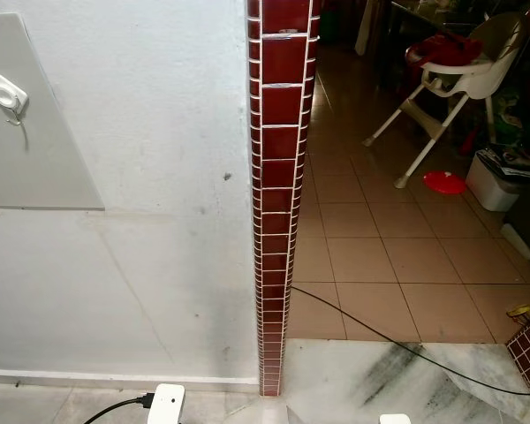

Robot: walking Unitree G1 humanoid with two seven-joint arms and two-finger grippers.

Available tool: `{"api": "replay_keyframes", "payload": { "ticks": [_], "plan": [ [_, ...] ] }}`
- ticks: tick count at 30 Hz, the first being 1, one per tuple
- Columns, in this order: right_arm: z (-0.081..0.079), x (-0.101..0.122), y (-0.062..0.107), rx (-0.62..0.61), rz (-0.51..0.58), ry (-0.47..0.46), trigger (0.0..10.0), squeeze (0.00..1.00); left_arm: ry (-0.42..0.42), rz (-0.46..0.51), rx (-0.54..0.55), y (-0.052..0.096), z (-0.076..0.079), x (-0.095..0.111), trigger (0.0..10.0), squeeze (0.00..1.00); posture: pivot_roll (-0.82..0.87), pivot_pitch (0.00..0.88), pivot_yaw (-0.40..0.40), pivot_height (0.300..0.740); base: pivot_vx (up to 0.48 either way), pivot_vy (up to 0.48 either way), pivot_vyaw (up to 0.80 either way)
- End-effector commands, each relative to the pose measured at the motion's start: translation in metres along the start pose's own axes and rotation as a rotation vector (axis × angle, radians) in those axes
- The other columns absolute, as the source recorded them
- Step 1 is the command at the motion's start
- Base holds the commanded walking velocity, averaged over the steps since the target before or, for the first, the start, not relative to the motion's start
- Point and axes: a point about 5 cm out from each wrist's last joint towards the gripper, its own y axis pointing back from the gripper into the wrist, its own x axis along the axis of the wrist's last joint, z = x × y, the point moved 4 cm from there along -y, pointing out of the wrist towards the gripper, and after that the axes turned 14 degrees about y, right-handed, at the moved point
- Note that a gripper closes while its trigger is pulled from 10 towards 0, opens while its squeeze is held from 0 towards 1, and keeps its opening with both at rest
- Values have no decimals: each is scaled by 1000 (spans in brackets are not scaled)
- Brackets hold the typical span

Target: Hang keys on a hook

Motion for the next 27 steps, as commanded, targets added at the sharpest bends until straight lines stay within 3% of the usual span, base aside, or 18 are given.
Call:
{"api": "replay_keyframes", "payload": {
  "ticks": [1, 27],
  "plan": [
    [-2, 2, 0, 4, 9, 3, 10000, 0, -11, -6, 4, 1, -2, -3, 10000, 0, -23, 0, 5, 740, 0, 0, 0],
    [-7, -2, 0, 12, -6, 23, 10000, 0, -19, -7, 4, 0, -3, 1, 10000, 0, -30, 0, 15, 740, 0, 0, 0]
  ]
}}
